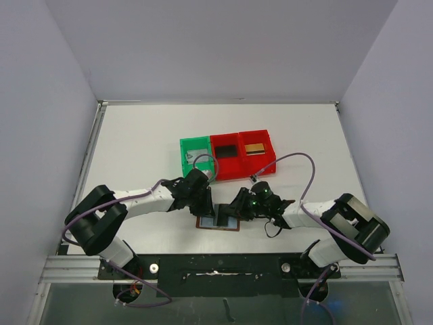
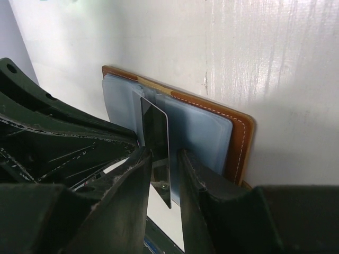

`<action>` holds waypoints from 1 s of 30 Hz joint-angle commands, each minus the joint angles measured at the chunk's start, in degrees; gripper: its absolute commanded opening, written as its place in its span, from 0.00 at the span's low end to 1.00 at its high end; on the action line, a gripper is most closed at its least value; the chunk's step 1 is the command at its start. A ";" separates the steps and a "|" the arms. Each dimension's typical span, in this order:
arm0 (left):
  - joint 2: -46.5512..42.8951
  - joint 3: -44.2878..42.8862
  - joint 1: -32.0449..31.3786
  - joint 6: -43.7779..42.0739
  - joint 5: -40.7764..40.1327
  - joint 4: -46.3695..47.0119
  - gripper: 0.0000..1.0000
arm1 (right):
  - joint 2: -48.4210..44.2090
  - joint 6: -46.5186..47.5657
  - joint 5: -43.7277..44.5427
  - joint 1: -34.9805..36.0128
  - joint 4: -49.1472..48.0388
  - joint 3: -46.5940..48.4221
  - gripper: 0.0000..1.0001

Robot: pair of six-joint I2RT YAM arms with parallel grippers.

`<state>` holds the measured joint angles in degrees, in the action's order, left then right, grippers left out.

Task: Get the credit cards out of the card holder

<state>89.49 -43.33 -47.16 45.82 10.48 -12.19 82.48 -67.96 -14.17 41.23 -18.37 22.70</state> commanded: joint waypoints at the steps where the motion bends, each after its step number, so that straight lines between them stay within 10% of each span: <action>1: 2.51 1.31 -0.48 -1.26 -3.88 -3.04 0.11 | 0.96 -1.07 -1.24 -0.45 -7.38 -2.58 0.28; 16: 1.76 0.77 -0.48 -1.34 -4.64 -3.97 0.11 | 4.46 -2.86 -6.46 -0.54 -20.59 -4.56 0.12; 30: -3.77 1.37 -0.45 -1.24 -5.69 -3.49 0.15 | -6.44 0.29 -2.08 -1.53 -7.22 -5.19 0.00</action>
<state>88.27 -43.11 -47.59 45.84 8.29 -12.88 79.18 -69.89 -17.63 40.10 -27.75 17.47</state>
